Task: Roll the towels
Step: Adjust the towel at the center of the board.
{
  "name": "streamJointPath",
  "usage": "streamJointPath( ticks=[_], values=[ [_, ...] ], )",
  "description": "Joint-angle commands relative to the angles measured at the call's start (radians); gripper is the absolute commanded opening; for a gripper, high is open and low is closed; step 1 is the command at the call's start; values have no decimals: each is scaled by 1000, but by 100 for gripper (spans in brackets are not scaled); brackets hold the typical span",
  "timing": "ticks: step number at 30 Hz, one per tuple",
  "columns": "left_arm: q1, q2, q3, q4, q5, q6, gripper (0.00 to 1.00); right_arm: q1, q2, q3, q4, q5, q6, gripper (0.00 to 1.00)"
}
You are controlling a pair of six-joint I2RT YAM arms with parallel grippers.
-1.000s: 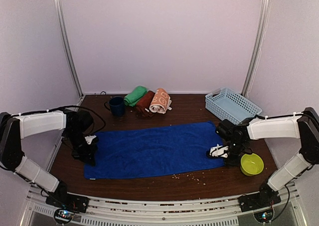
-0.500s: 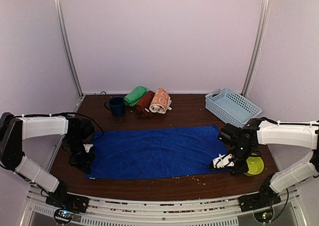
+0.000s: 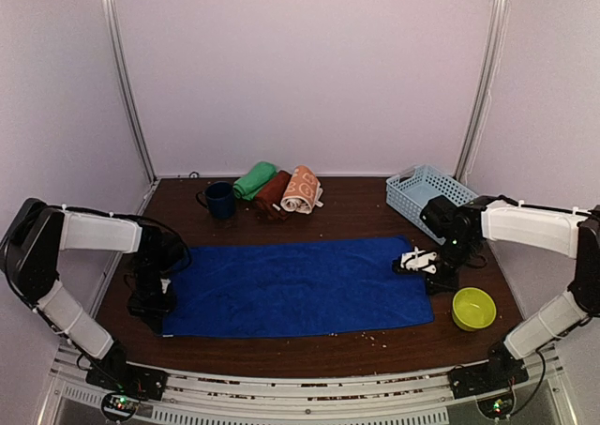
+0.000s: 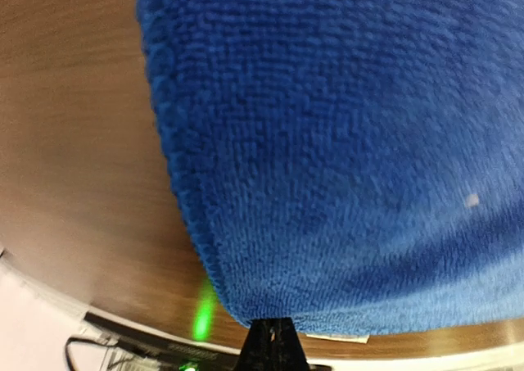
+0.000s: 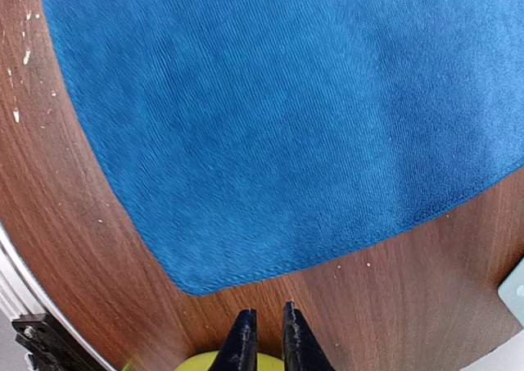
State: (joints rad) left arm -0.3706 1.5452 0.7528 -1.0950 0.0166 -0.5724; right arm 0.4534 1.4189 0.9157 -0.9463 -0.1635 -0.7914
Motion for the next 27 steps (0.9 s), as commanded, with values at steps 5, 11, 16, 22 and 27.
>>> streamJointPath(
  ticks=[5, 11, 16, 22, 27],
  values=[
    [-6, 46, 110, -153, -205, -88, 0, -5, 38, 12, 53, -2, -34, 15],
    [37, -6, 395, -185, -108, 2, 26, -9, 68, 92, 48, -50, 21, 16],
    [216, 90, 546, 6, -86, 160, 32, -28, 98, 152, 131, -22, 156, 17],
    [321, 214, 554, 357, 212, 293, 38, -88, 185, 297, 166, -56, 302, 24],
    [347, 329, 598, 433, 220, 327, 43, -135, 261, 388, 243, -101, 402, 37]
  ],
)
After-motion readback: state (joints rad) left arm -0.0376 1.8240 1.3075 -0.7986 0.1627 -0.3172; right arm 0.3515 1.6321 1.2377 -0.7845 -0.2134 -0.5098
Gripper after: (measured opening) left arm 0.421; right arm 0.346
